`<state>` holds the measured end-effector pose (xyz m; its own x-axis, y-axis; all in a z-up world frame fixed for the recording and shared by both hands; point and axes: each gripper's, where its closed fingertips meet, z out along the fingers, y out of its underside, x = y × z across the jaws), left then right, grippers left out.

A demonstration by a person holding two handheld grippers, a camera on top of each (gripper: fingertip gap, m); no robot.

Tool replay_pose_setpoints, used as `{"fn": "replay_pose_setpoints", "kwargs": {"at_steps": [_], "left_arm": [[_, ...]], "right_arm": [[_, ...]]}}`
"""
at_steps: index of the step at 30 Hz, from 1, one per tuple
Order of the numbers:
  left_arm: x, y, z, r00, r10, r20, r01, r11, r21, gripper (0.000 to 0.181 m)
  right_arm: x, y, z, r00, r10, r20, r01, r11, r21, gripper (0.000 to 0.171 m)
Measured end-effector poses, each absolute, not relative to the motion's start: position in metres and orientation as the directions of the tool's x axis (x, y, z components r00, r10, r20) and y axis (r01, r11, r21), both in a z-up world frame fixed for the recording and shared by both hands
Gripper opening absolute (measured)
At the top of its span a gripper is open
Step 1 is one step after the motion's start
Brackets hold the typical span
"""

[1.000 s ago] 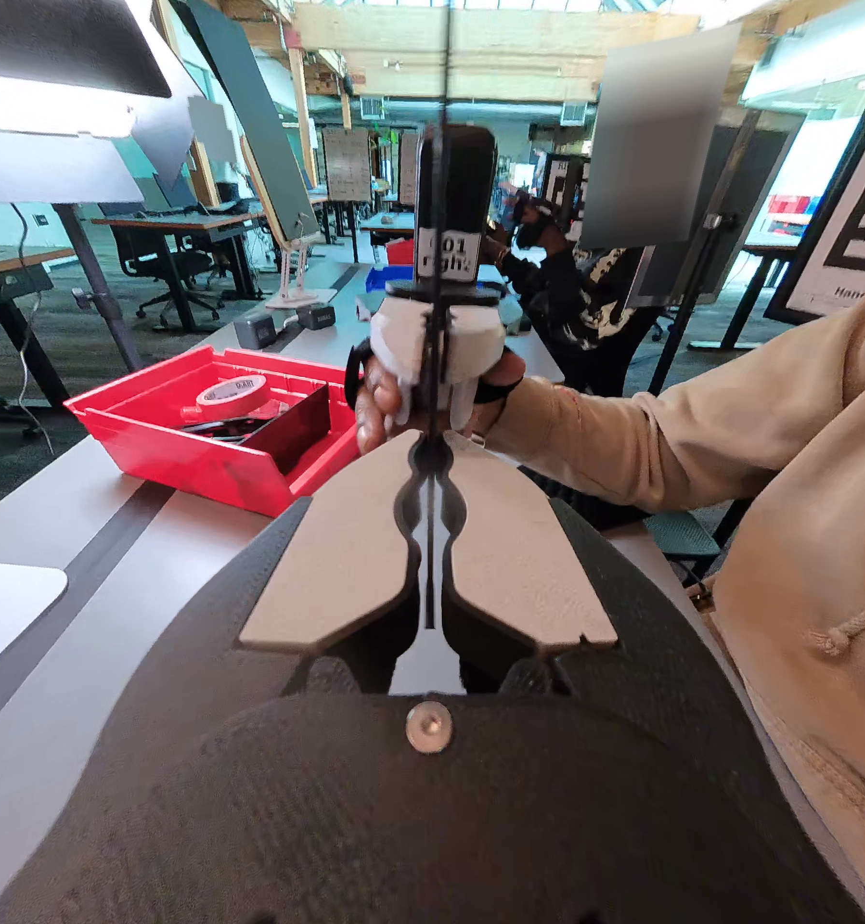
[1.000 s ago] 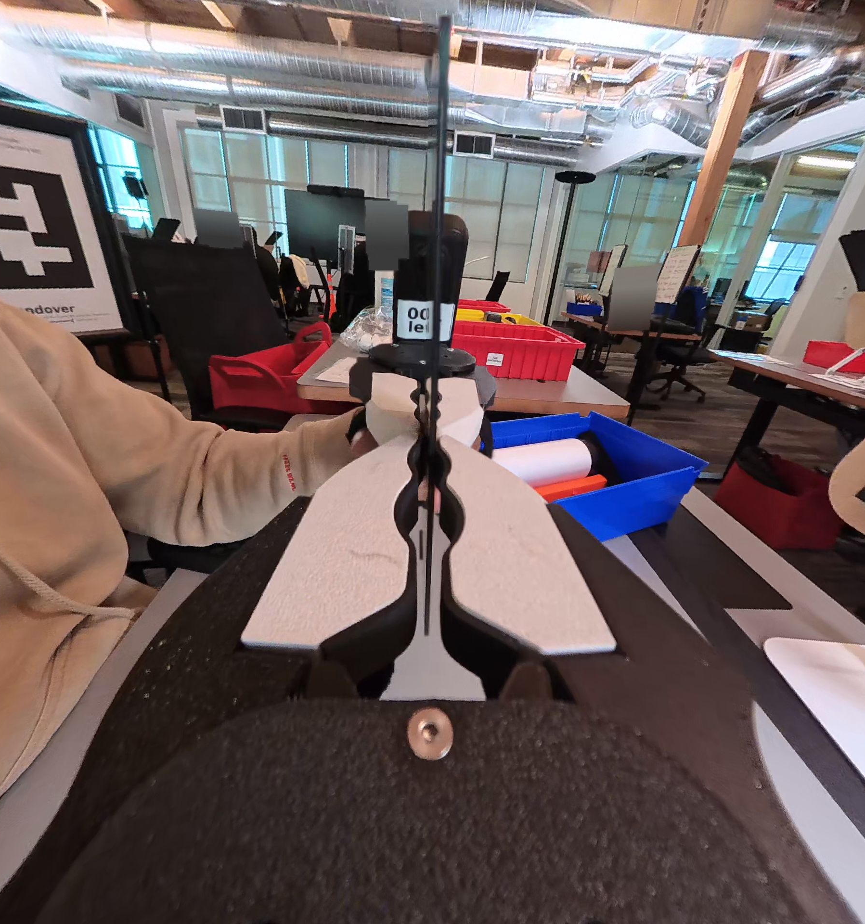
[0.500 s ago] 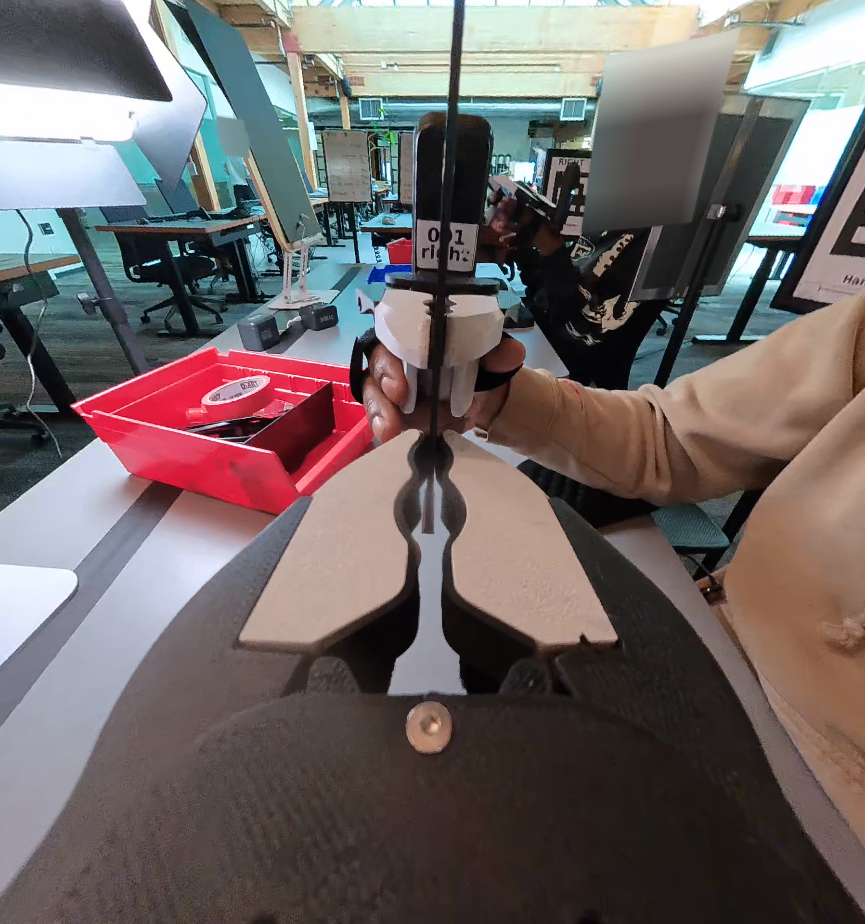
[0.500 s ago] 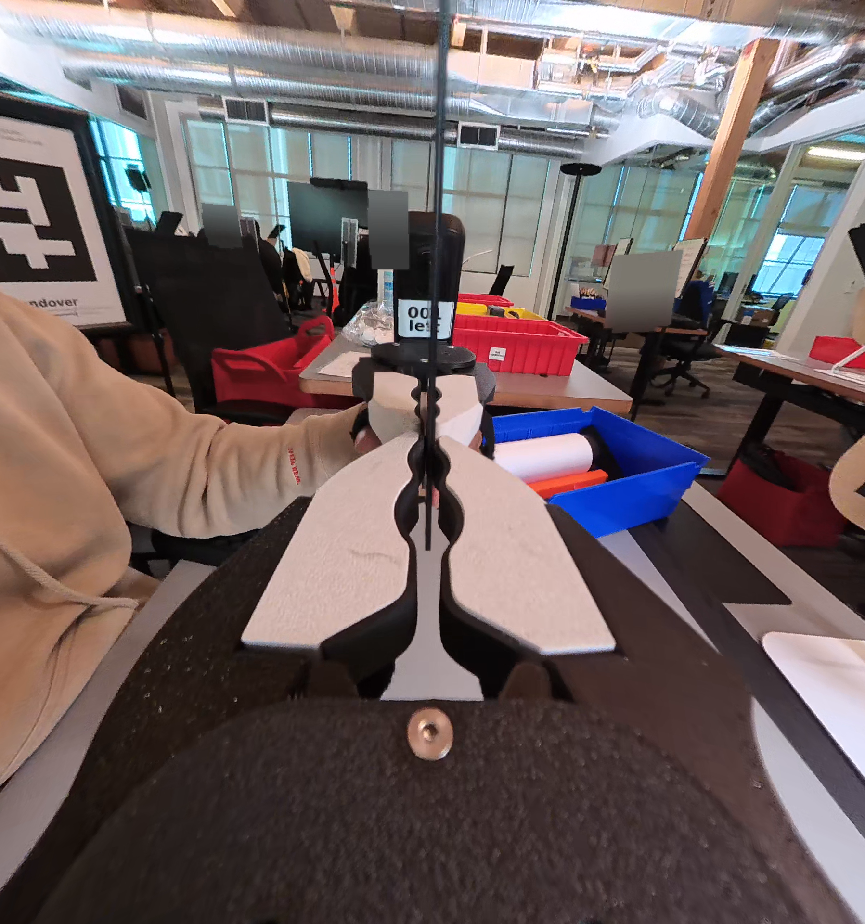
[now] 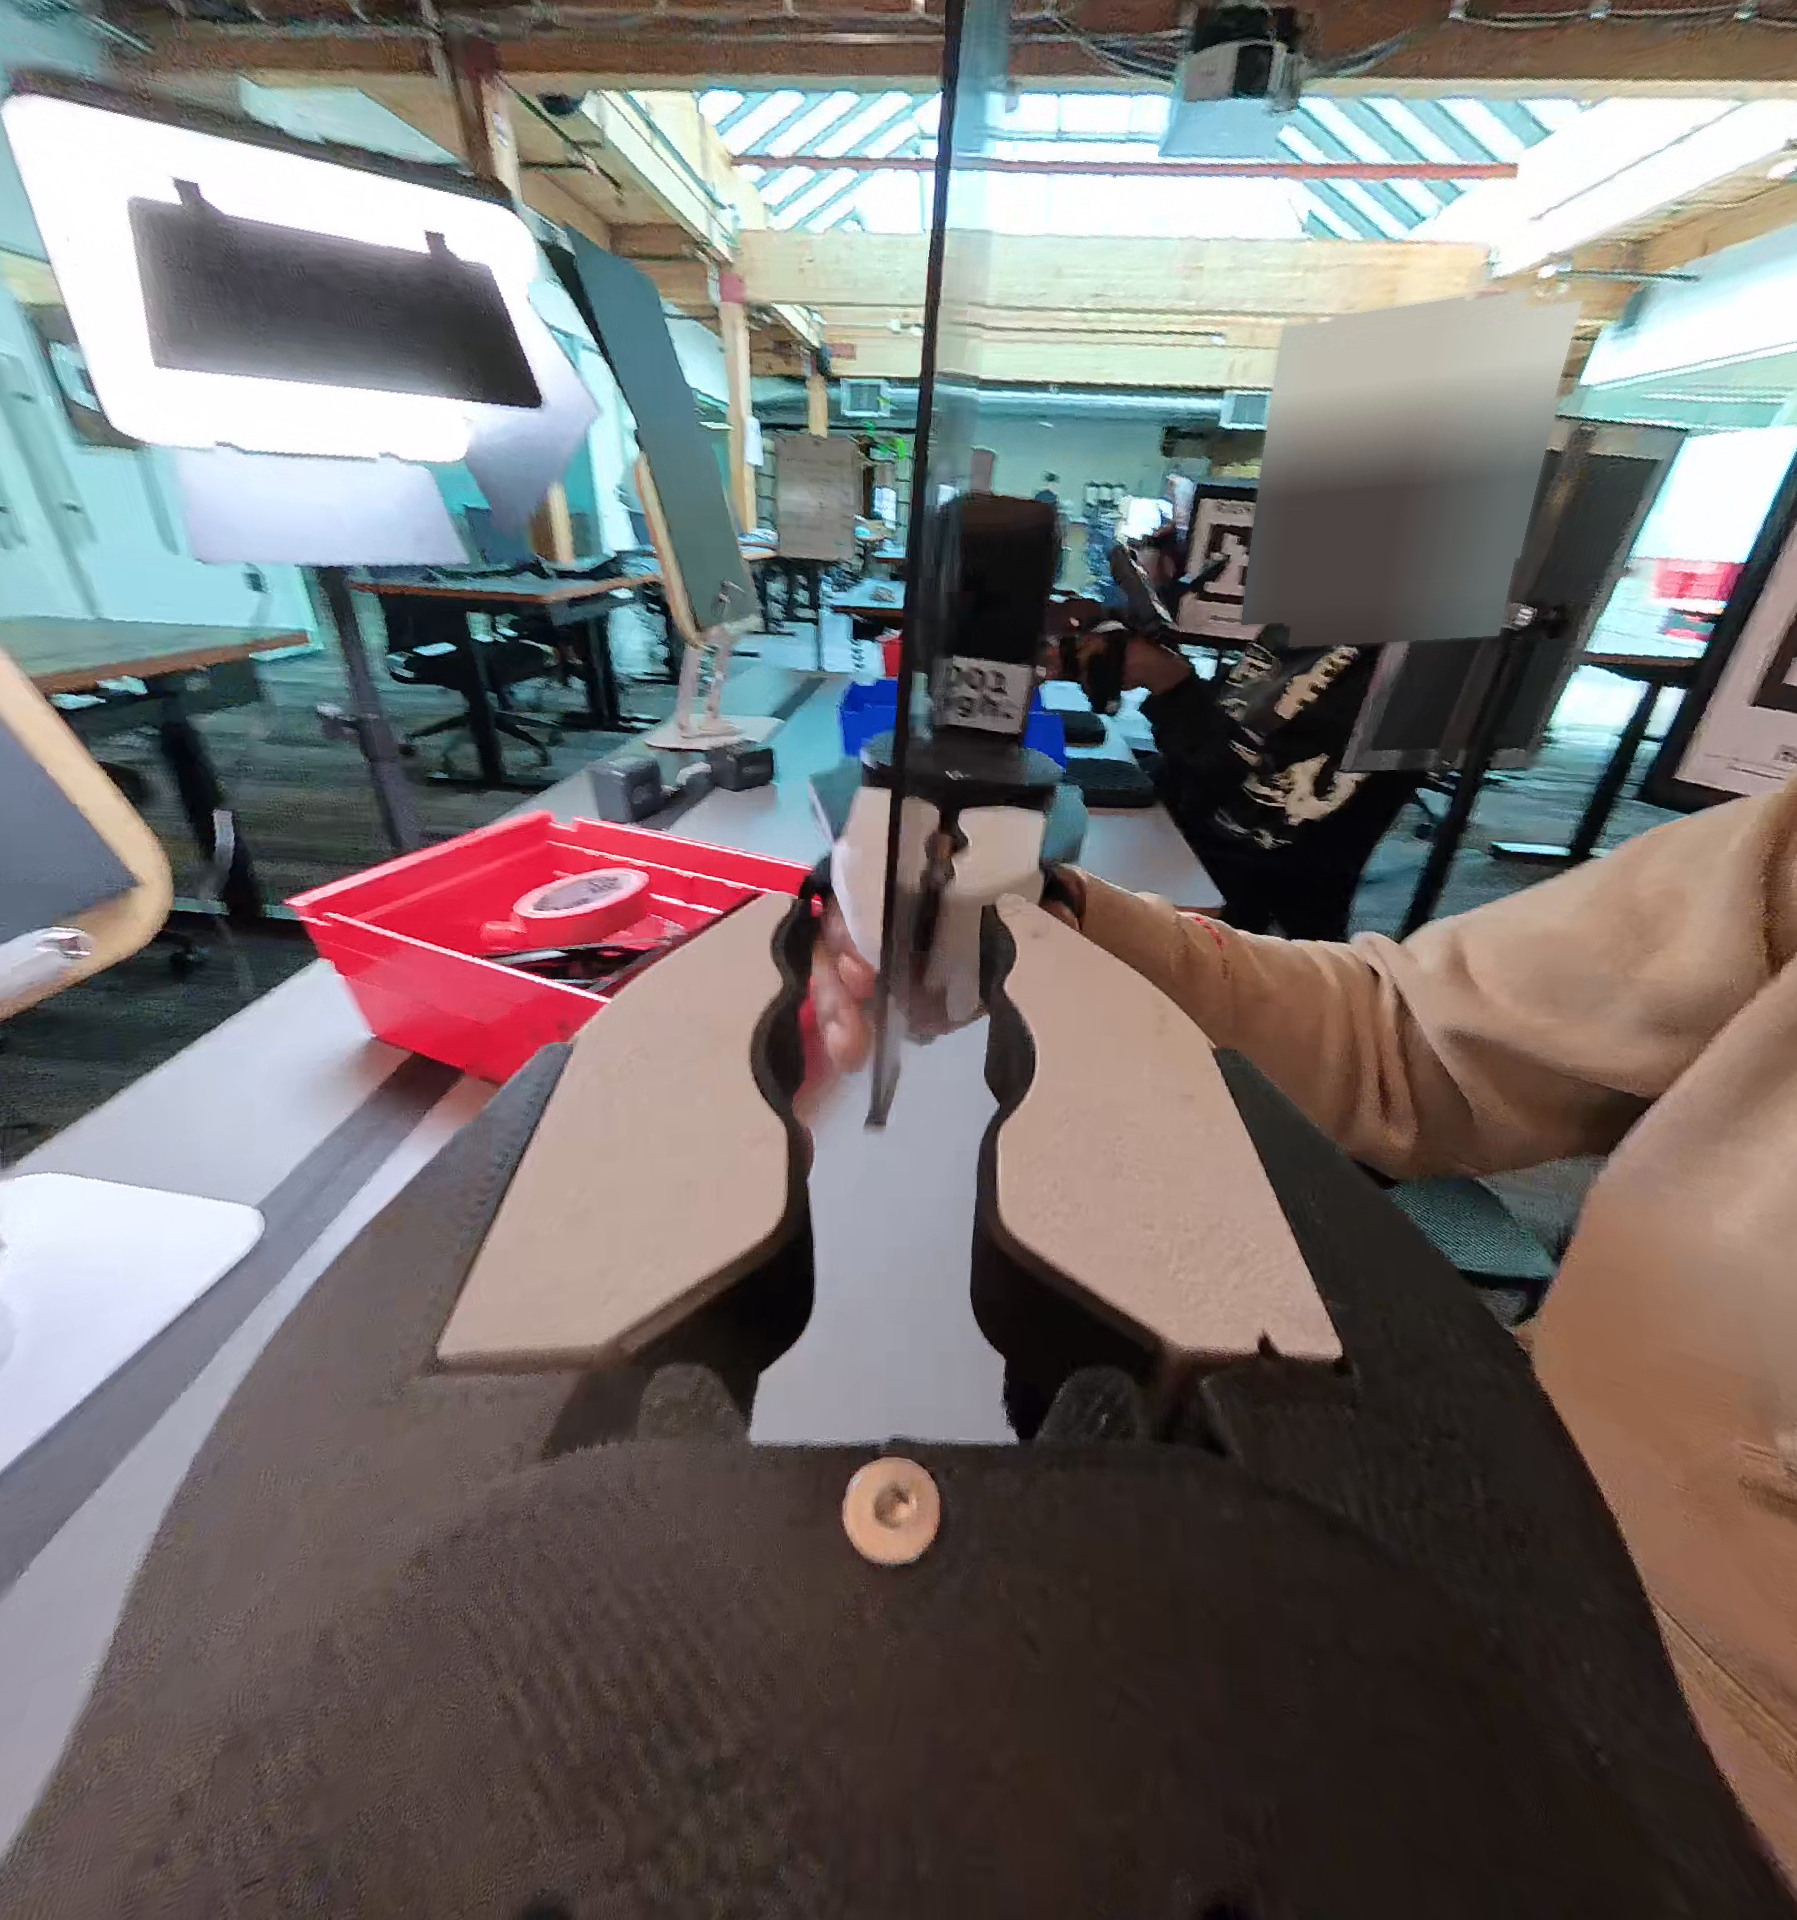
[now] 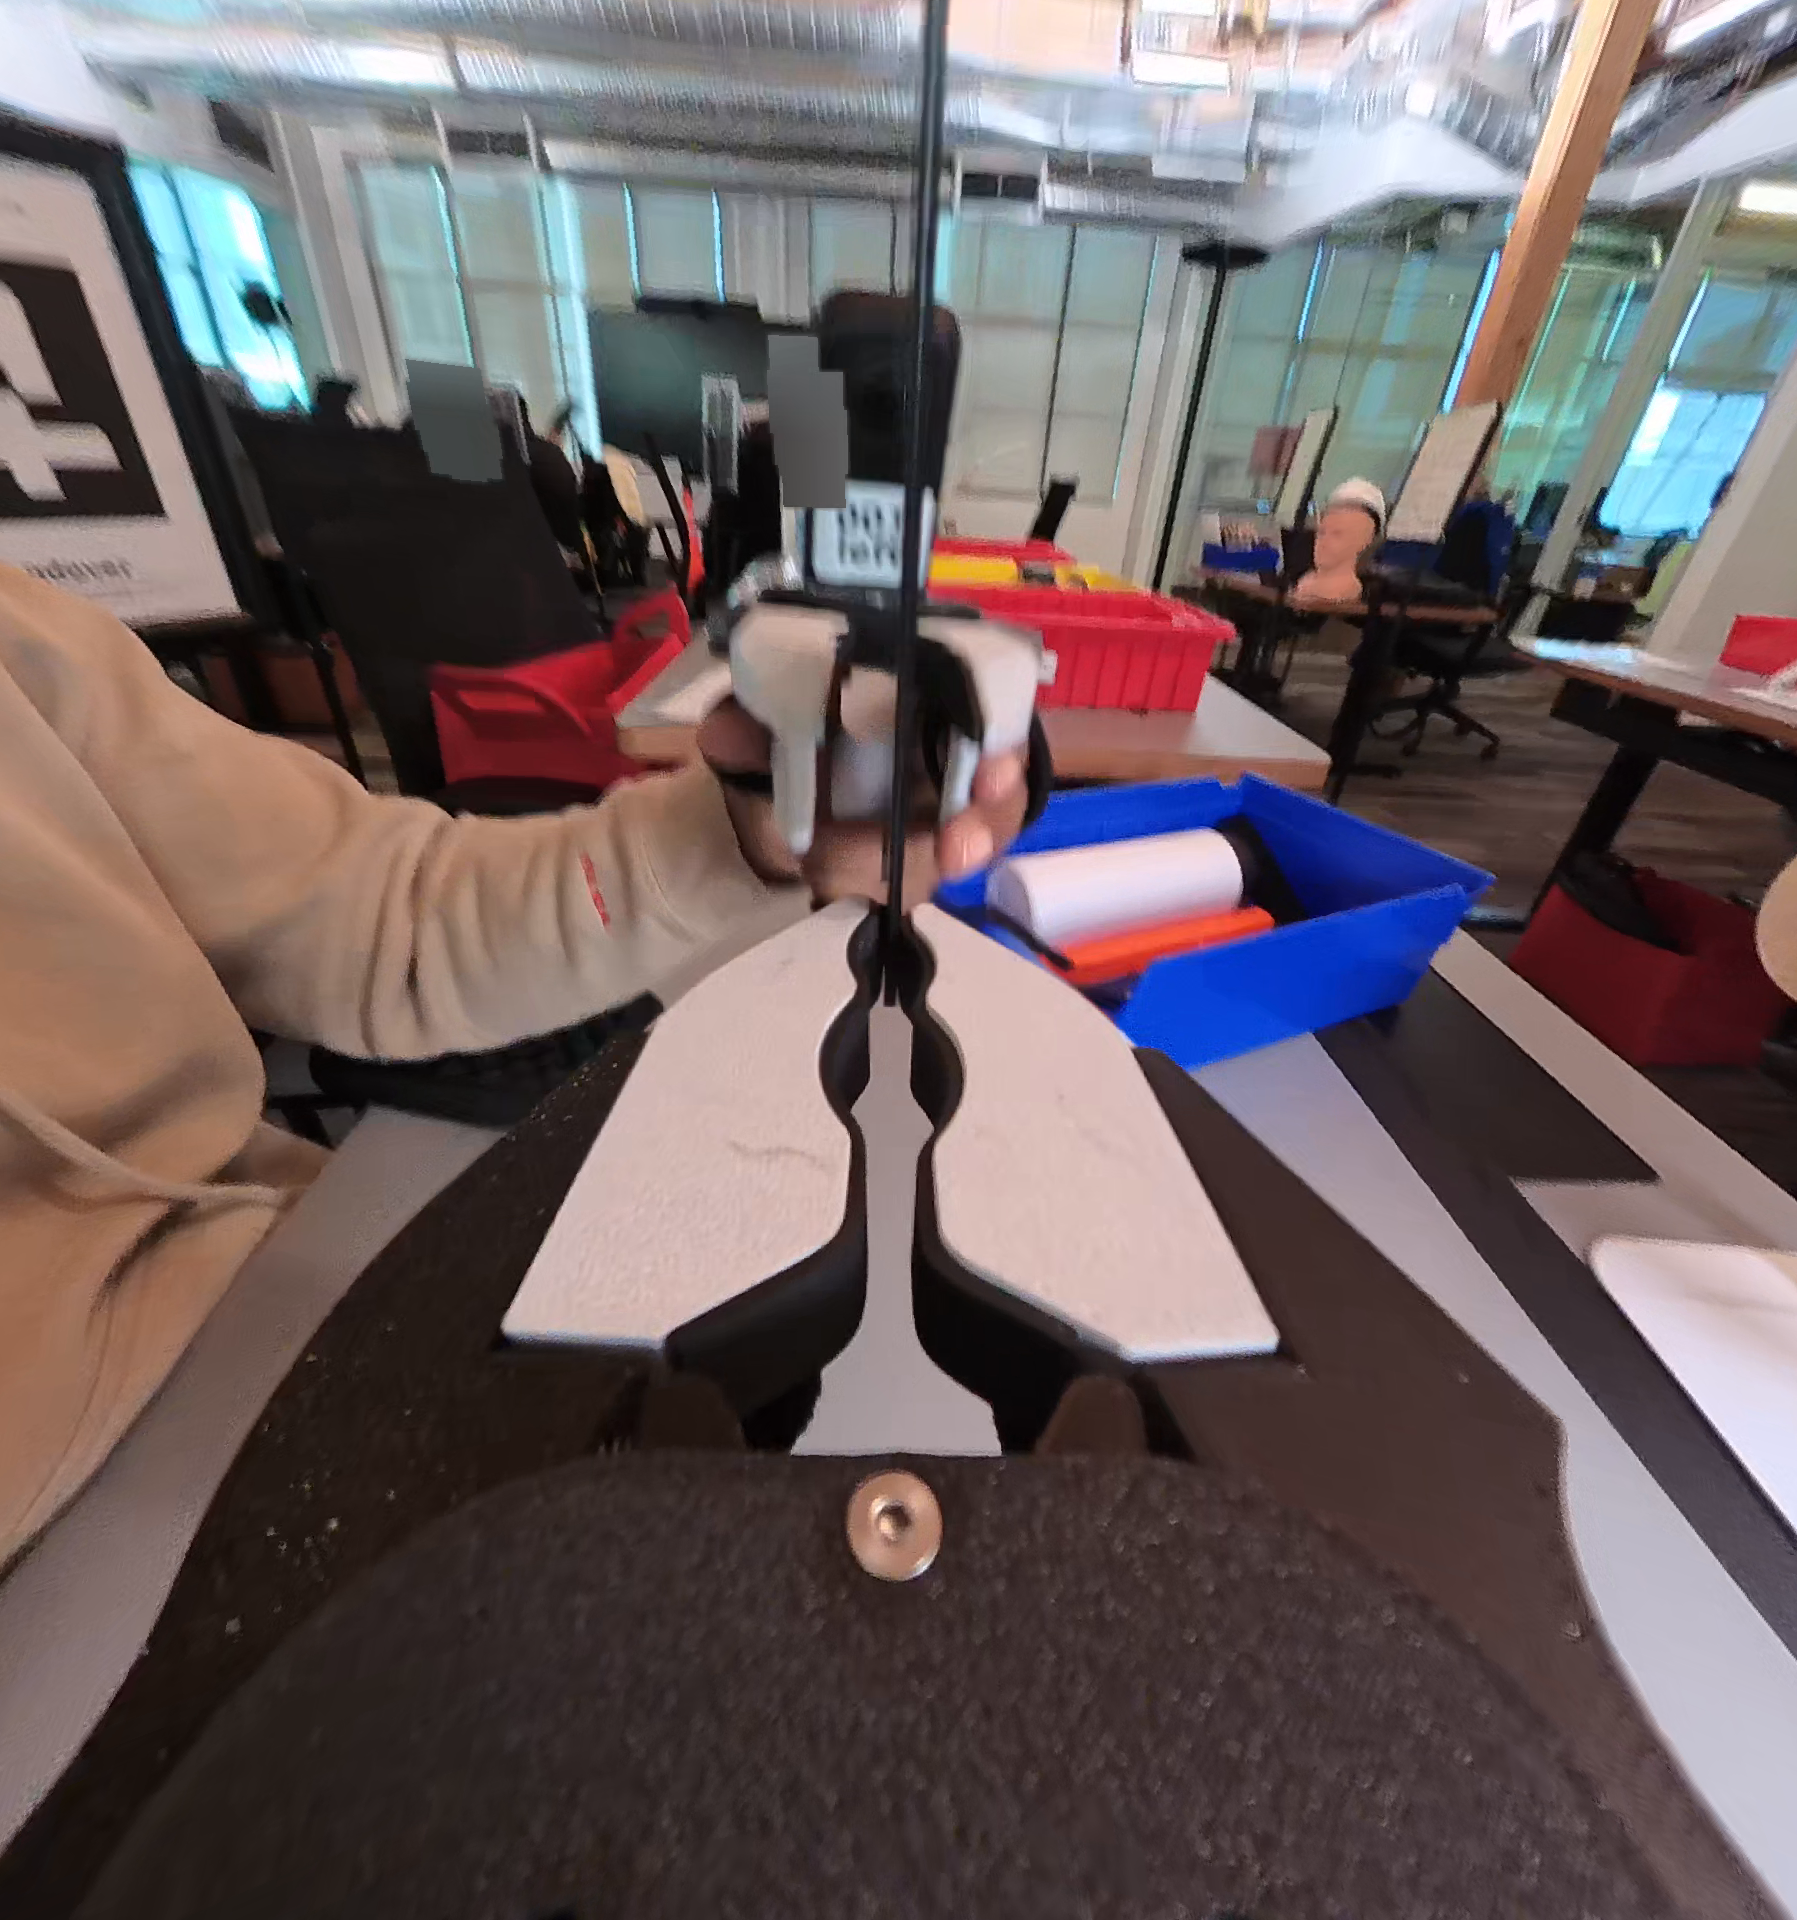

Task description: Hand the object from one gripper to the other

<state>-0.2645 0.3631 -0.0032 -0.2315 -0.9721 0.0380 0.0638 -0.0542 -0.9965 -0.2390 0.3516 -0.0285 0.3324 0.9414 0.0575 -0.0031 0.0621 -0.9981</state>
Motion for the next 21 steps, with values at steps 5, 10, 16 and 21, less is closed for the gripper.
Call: {"fn": "replay_pose_setpoints", "kwargs": {"at_steps": [5, 10, 16, 21], "left_arm": [[-0.297, 0.384, 0.02, -0.069, -0.994, -0.09, 0.094, 0.083, -0.992, 0.041], [-0.318, 0.37, -0.032, -0.173, -0.961, -0.216, -0.265, 0.256, -0.93, 0.045], [-0.303, 0.382, -0.127, -0.237, -0.957, -0.167, -0.634, 0.283, -0.72, 0.035], [-0.274, 0.367, -0.152, -0.295, -0.946, -0.134, -0.644, 0.301, -0.703, 0.039]], "right_arm": [[-0.222, 0.358, -0.083, 0.351, 0.916, 0.195, 0.395, 0.044, -0.918, 0.002], [-0.208, 0.35, -0.107, 0.313, 0.939, 0.14, 0.506, -0.04, -0.861, 0.002], [-0.206, 0.346, -0.101, 0.299, 0.944, 0.137, 0.489, -0.028, -0.872, 0.002], [-0.202, 0.346, -0.09, 0.32, 0.932, 0.173, 0.476, 0.0, -0.879, 0.002]]}}
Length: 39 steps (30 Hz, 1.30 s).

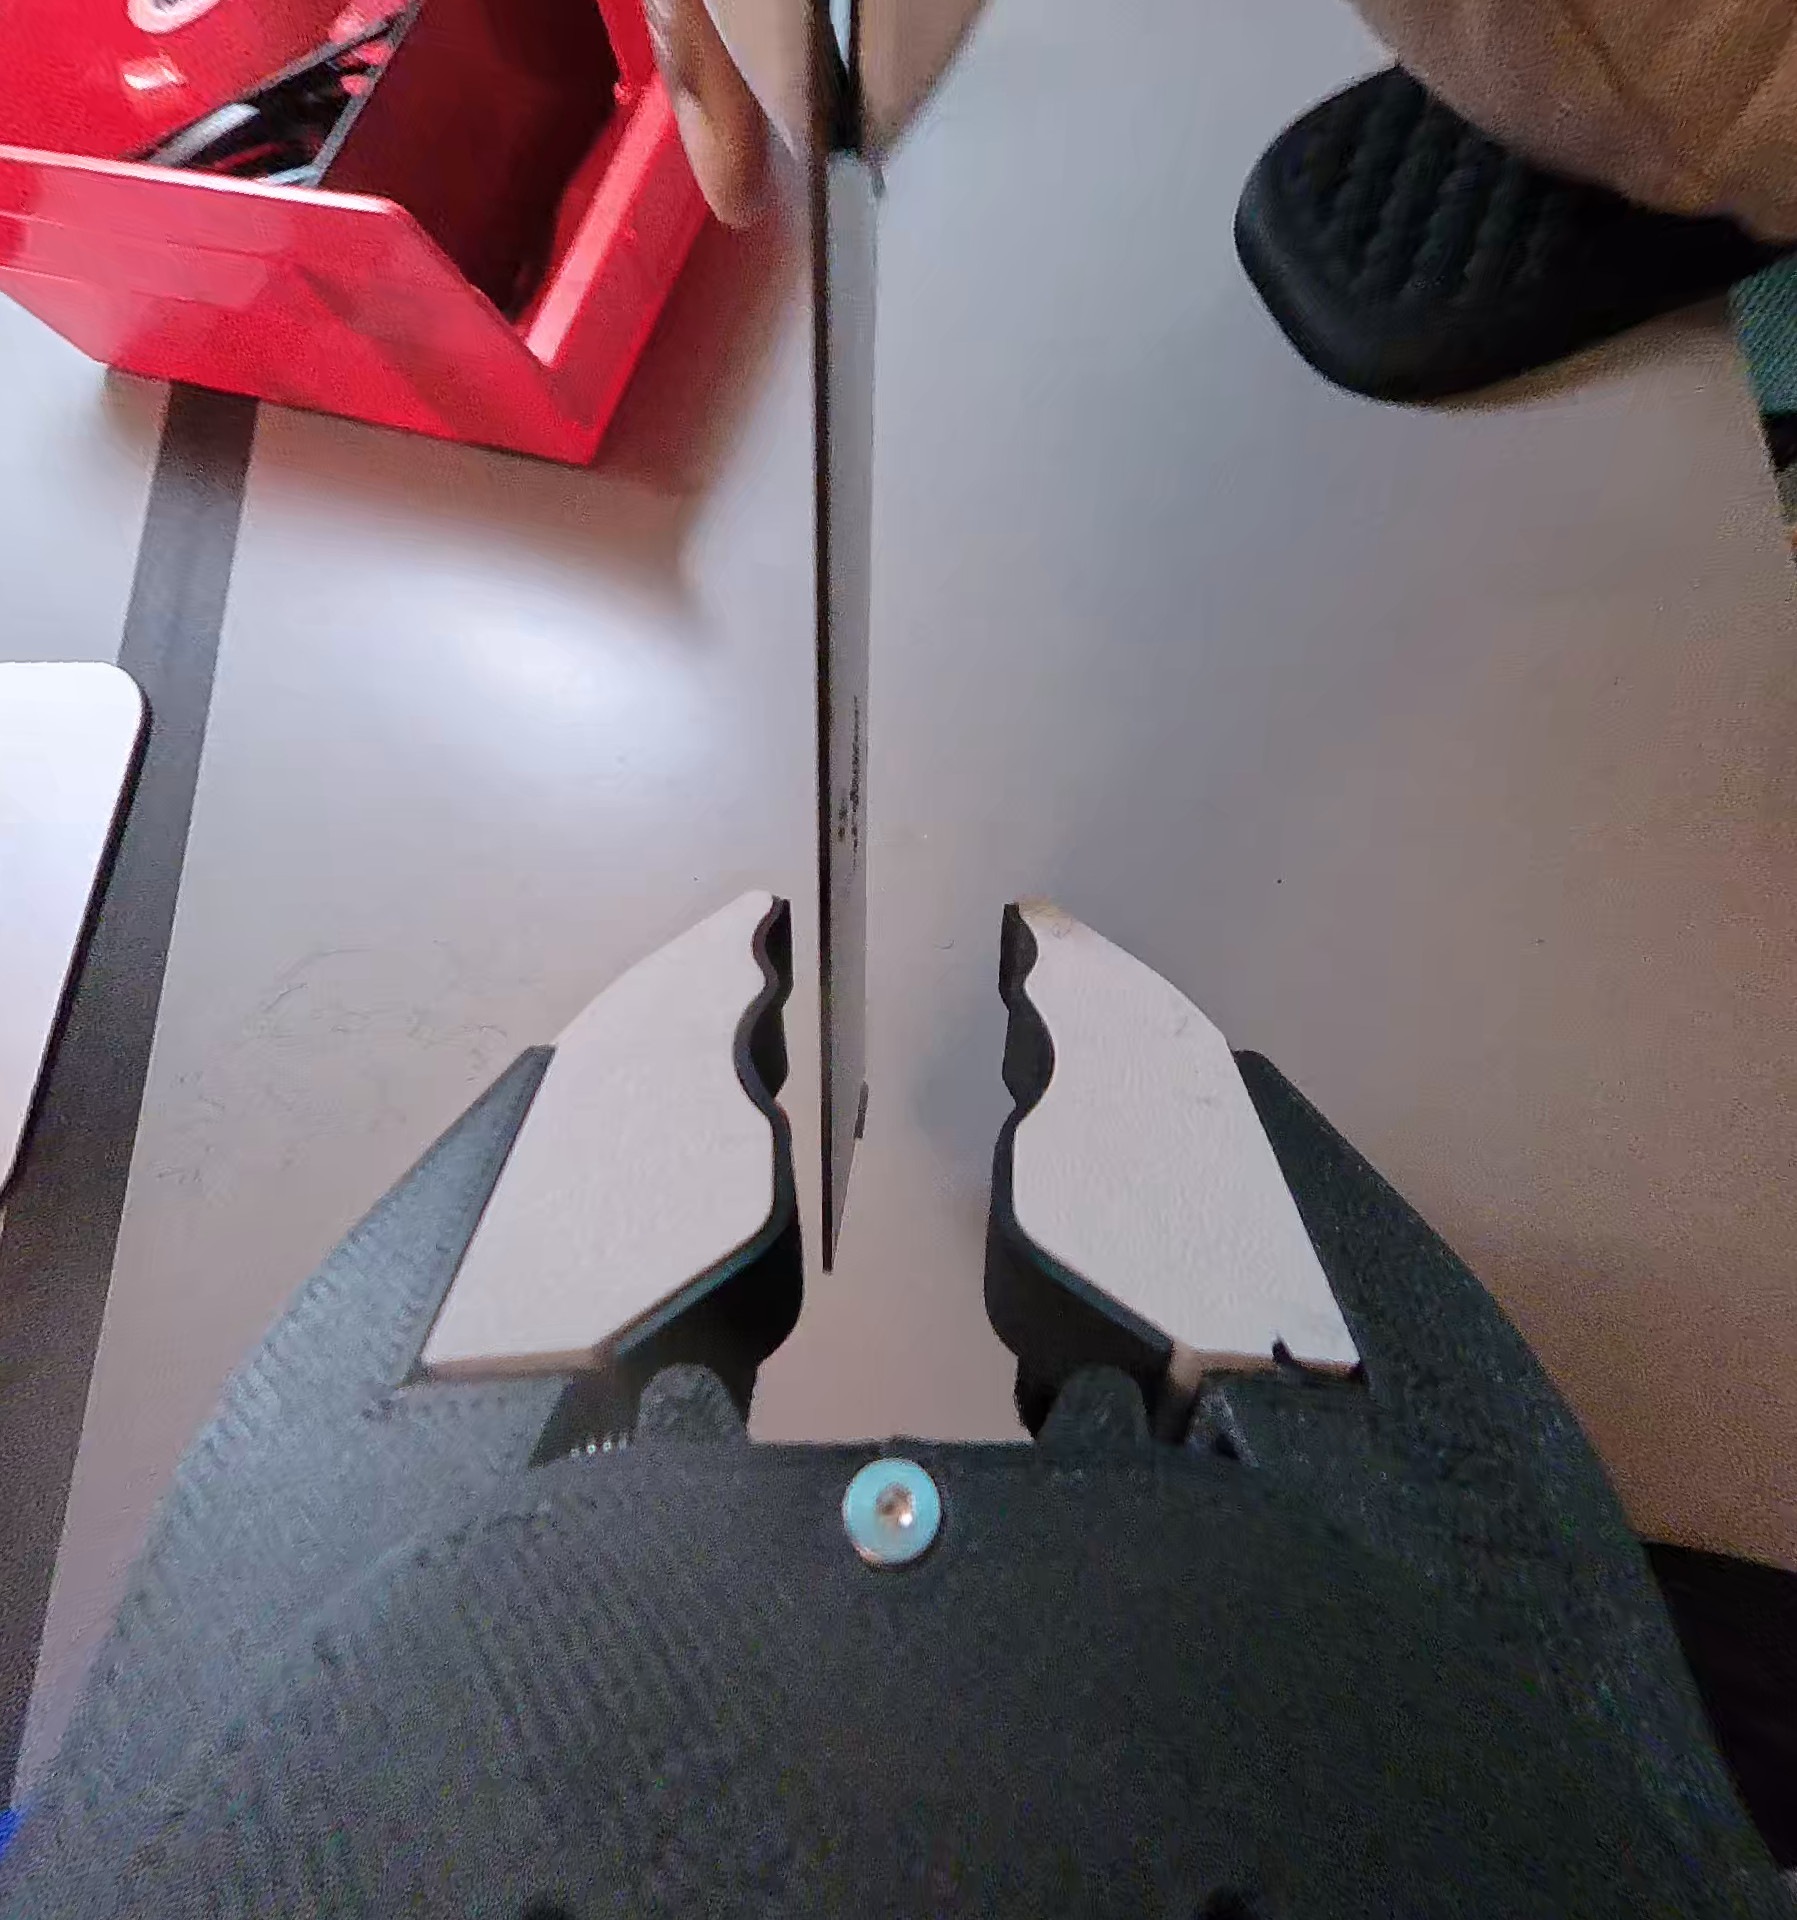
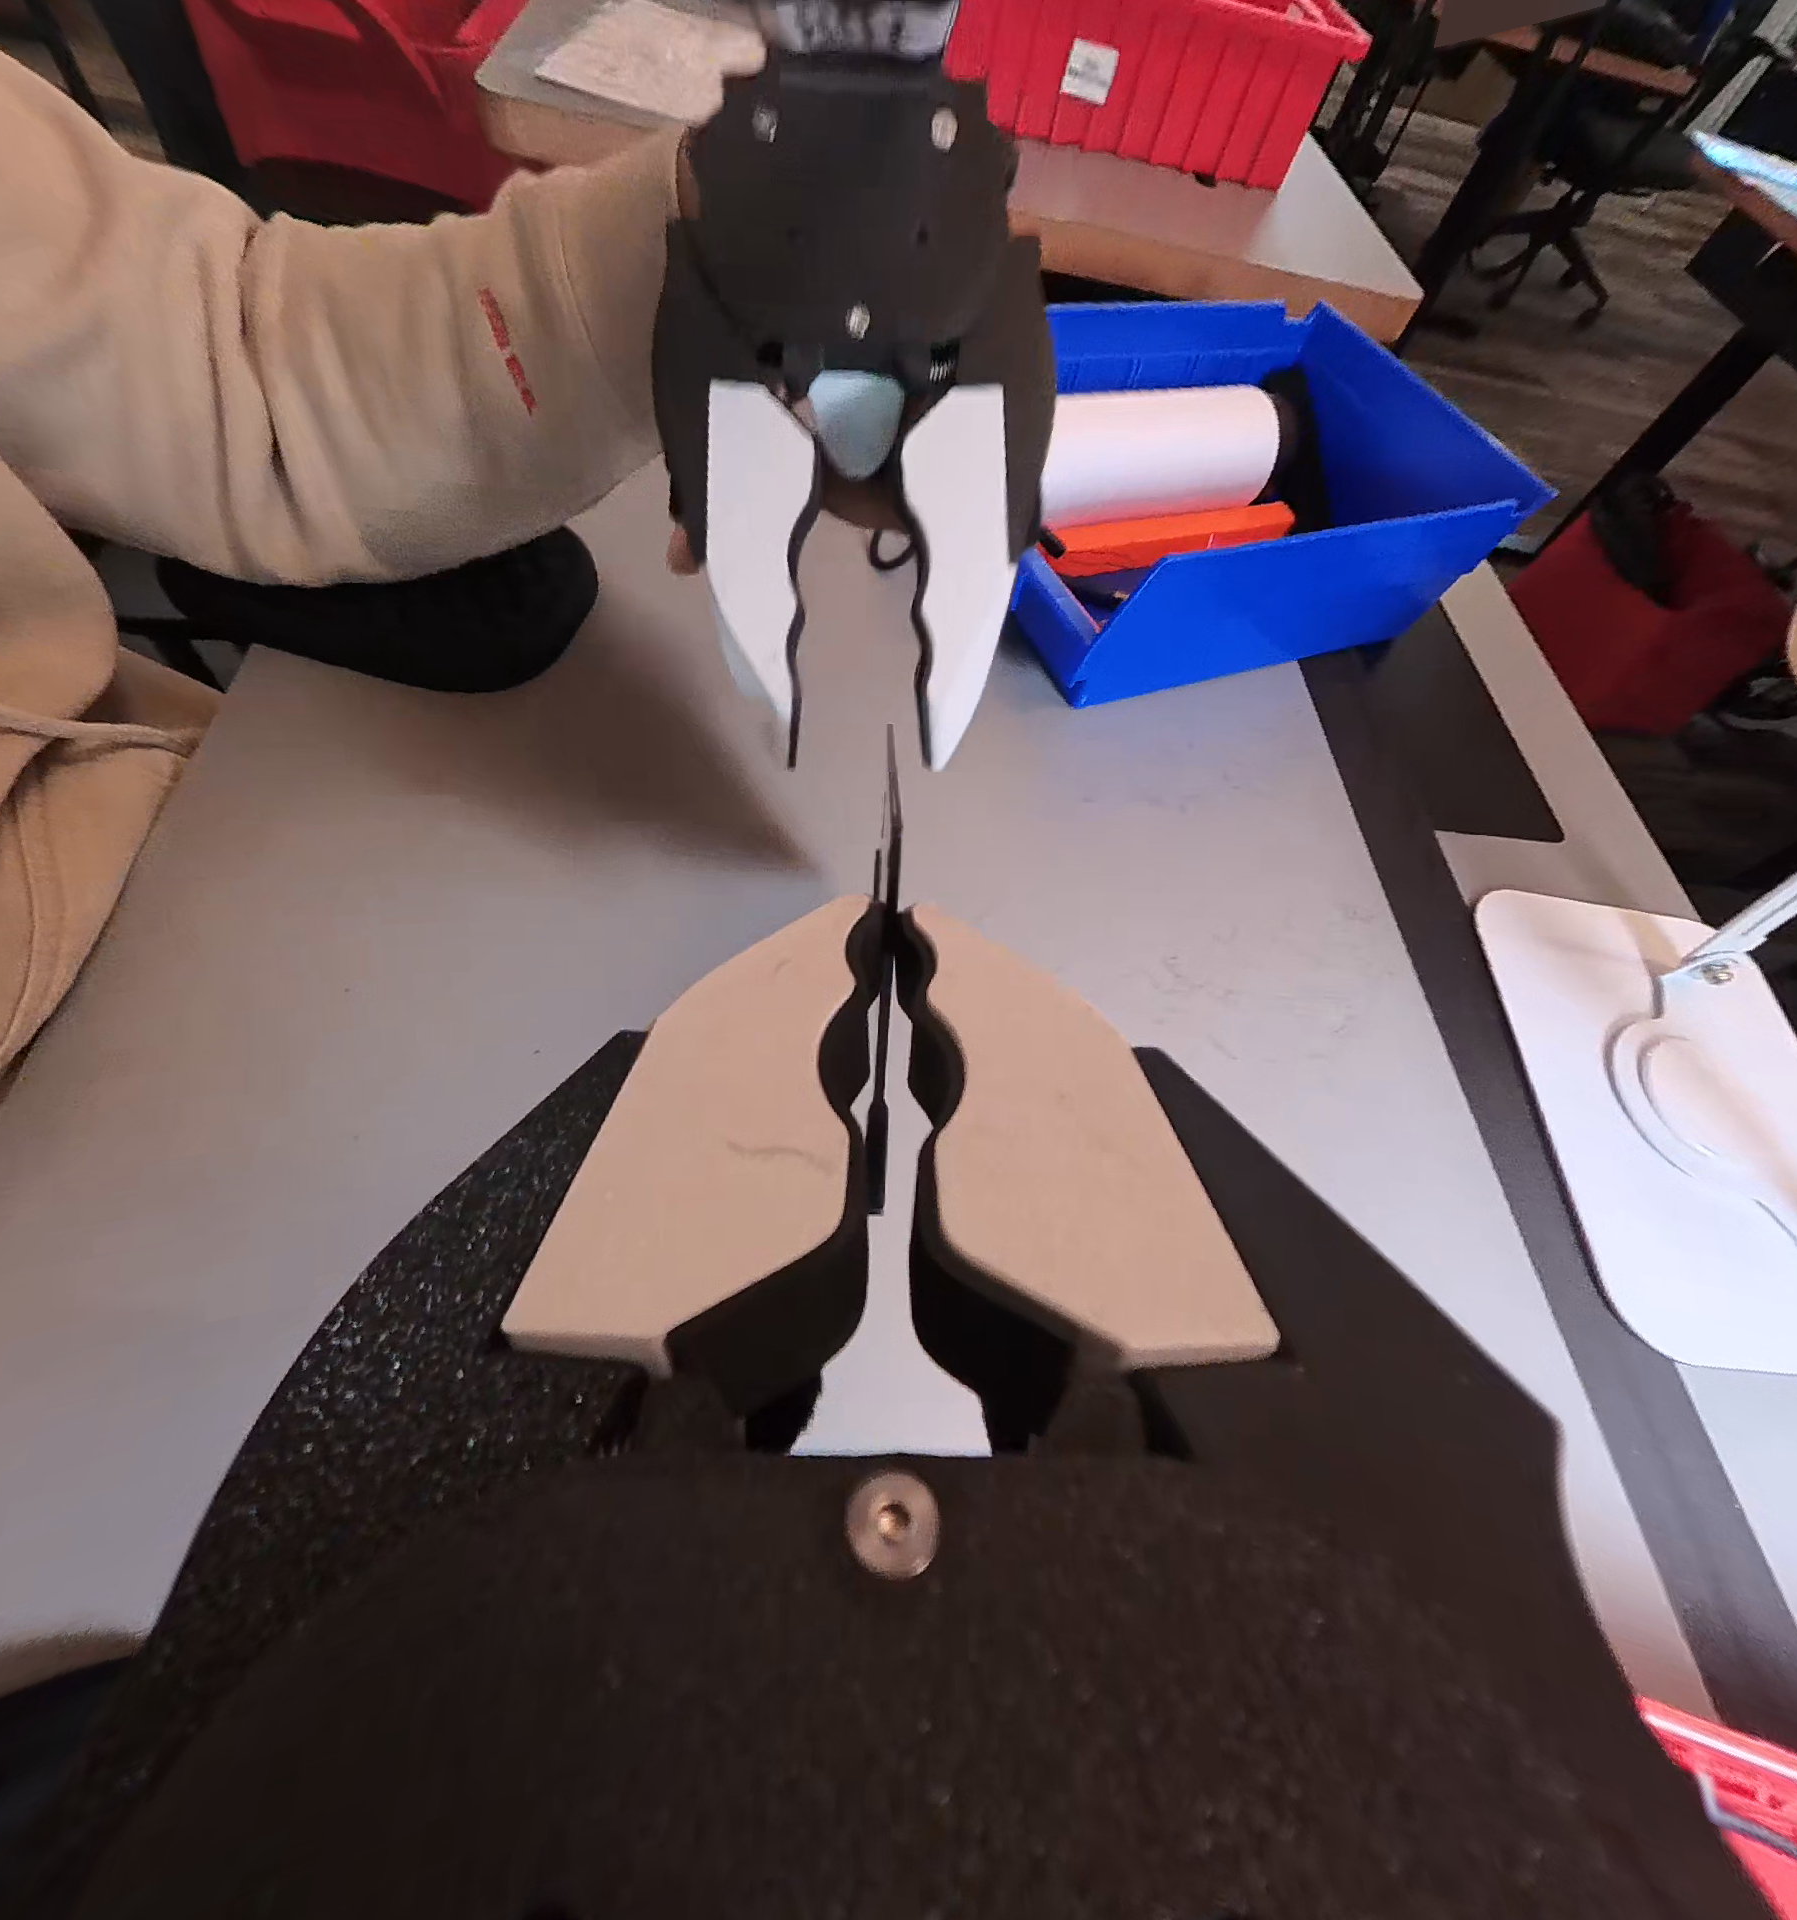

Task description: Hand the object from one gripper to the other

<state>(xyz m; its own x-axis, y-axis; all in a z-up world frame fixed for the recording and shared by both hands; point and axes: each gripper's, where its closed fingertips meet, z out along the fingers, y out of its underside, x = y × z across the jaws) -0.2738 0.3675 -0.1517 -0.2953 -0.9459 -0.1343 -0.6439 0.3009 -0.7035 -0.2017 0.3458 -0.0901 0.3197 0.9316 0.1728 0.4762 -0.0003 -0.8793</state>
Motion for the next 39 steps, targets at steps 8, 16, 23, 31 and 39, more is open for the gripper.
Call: {"fn": "replay_pose_setpoints", "kwargs": {"at_steps": [8, 16, 23, 31, 39], "left_arm": [[-0.266, 0.376, -0.12, -0.261, -0.946, -0.194, -0.48, 0.301, -0.824, 0.002], [-0.303, 0.39, -0.04, -0.216, -0.973, -0.084, -0.141, 0.116, -0.983, 0.002], [-0.347, 0.432, 0.001, -0.174, -0.981, 0.086, 0.159, -0.115, -0.981, 0.003], [-0.293, 0.391, -0.022, -0.295, -0.951, 0.088, 0.029, -0.101, -0.994, 0.002], [-0.295, 0.433, -0.023, 0.054, -0.998, -0.02, -0.039, 0.018, -0.999, 0.032]], "right_arm": [[-0.181, 0.334, -0.032, 0.376, 0.899, 0.223, 0.285, 0.117, -0.951, 0.002], [-0.125, 0.344, 0.009, 0.483, 0.871, 0.093, -0.086, 0.153, -0.985, 0.043], [-0.04, 0.348, 0.022, 0.522, 0.849, -0.082, -0.426, 0.177, -0.887, 0.038], [-0.161, 0.36, -0.016, 0.387, 0.922, -0.004, -0.131, 0.05, -0.99, 0.052], [-0.179, 0.372, -0.018, 0.56, 0.76, 0.33, 0.197, 0.265, -0.944, 0.002]]}}
